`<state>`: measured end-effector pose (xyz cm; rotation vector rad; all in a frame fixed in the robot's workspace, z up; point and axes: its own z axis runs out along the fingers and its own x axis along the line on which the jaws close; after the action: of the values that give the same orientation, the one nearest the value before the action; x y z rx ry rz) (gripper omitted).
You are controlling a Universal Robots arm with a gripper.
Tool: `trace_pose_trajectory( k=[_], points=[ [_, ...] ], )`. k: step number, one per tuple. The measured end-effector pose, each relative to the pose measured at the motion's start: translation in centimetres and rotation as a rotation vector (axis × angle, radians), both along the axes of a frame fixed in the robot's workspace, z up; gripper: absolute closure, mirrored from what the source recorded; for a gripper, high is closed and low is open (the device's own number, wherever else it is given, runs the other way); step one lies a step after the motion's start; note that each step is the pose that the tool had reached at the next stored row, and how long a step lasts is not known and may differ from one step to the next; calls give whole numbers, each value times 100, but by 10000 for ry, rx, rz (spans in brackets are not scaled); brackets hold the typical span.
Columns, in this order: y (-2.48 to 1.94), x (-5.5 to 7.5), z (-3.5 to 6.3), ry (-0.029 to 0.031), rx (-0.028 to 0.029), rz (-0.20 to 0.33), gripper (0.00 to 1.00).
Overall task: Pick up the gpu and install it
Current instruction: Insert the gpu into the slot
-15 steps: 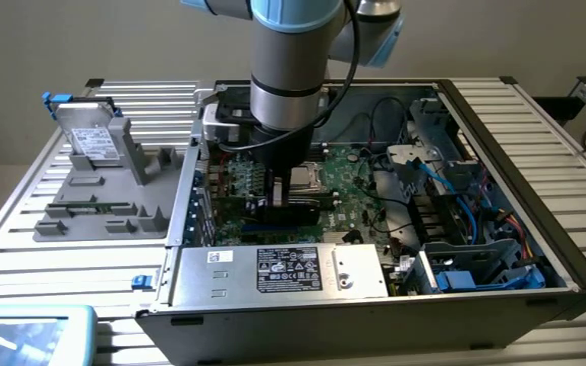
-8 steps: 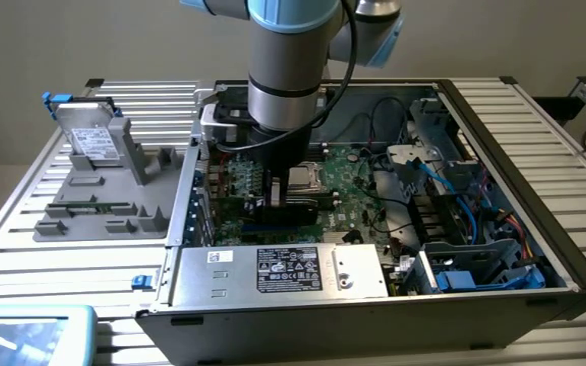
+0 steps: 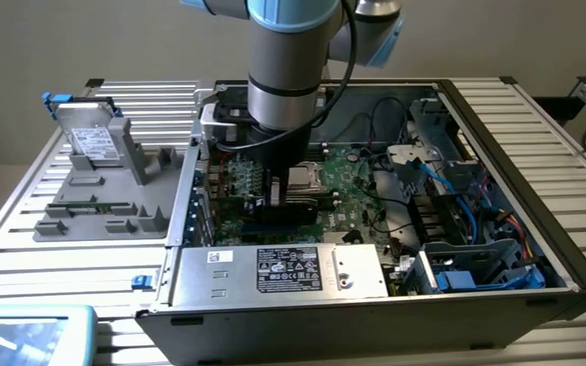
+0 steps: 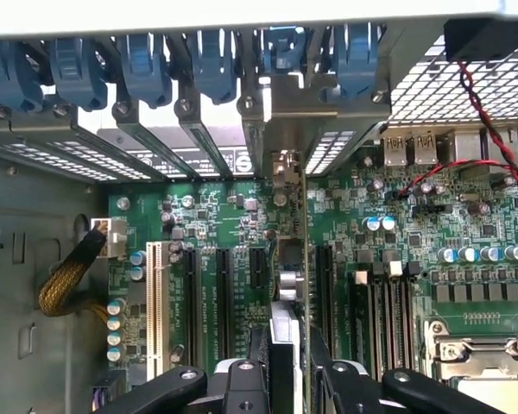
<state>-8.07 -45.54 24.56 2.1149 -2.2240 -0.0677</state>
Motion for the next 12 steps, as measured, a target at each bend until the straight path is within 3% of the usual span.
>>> trace_pose_trajectory(
  k=[12],
  points=[
    [5,-1,0,0,-20,2,71]
  ],
)
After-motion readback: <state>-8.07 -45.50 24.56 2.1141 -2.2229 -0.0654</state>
